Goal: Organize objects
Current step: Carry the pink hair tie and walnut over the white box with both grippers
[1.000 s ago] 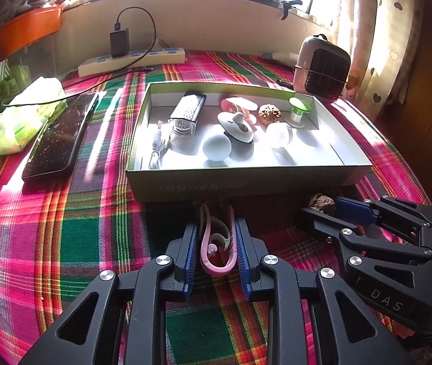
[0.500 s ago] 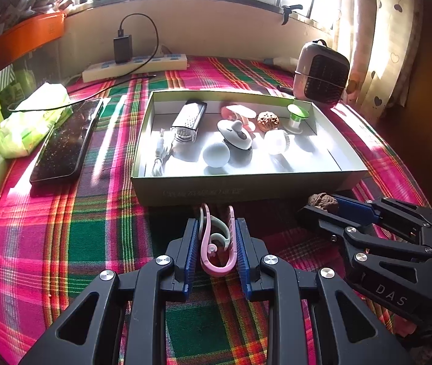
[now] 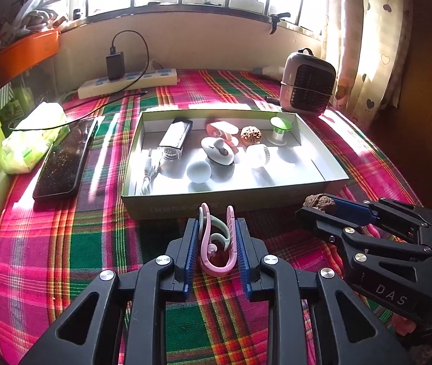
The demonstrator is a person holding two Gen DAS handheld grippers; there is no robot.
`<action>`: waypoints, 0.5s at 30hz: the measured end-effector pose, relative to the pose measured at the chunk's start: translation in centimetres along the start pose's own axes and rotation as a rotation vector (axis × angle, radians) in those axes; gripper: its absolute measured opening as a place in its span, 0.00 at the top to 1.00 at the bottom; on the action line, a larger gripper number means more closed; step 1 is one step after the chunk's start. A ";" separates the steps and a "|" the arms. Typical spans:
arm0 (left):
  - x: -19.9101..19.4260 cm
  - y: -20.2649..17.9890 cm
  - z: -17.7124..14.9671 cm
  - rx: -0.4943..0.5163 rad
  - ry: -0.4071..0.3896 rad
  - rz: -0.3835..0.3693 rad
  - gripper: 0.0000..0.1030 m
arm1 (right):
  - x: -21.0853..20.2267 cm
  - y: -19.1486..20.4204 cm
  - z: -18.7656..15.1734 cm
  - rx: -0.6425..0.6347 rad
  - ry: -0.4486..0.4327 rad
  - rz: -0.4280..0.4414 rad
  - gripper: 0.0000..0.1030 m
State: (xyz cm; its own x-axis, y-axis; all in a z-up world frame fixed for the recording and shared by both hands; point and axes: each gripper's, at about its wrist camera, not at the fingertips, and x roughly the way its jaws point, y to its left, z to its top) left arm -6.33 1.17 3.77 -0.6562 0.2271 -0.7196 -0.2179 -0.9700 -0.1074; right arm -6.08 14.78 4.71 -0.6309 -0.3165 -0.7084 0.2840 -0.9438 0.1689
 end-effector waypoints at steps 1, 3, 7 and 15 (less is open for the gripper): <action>-0.1 -0.1 0.1 0.001 -0.002 -0.002 0.79 | -0.2 -0.1 0.1 0.002 -0.004 -0.002 0.68; -0.2 -0.4 0.3 0.004 -0.009 -0.007 0.79 | -0.5 -0.3 0.2 0.005 -0.013 -0.002 0.68; -0.5 -0.9 0.7 0.015 -0.022 -0.015 0.79 | -1.1 -0.7 0.6 0.004 -0.032 -0.005 0.68; -0.1 -1.6 2.0 0.025 -0.036 -0.025 0.79 | -1.6 -2.0 2.0 0.005 -0.060 -0.028 0.68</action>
State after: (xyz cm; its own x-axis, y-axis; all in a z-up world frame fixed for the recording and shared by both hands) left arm -7.38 2.89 5.39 -0.6761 0.2544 -0.6915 -0.2522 -0.9617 -0.1072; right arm -7.07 17.04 6.87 -0.6805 -0.2949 -0.6708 0.2619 -0.9529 0.1532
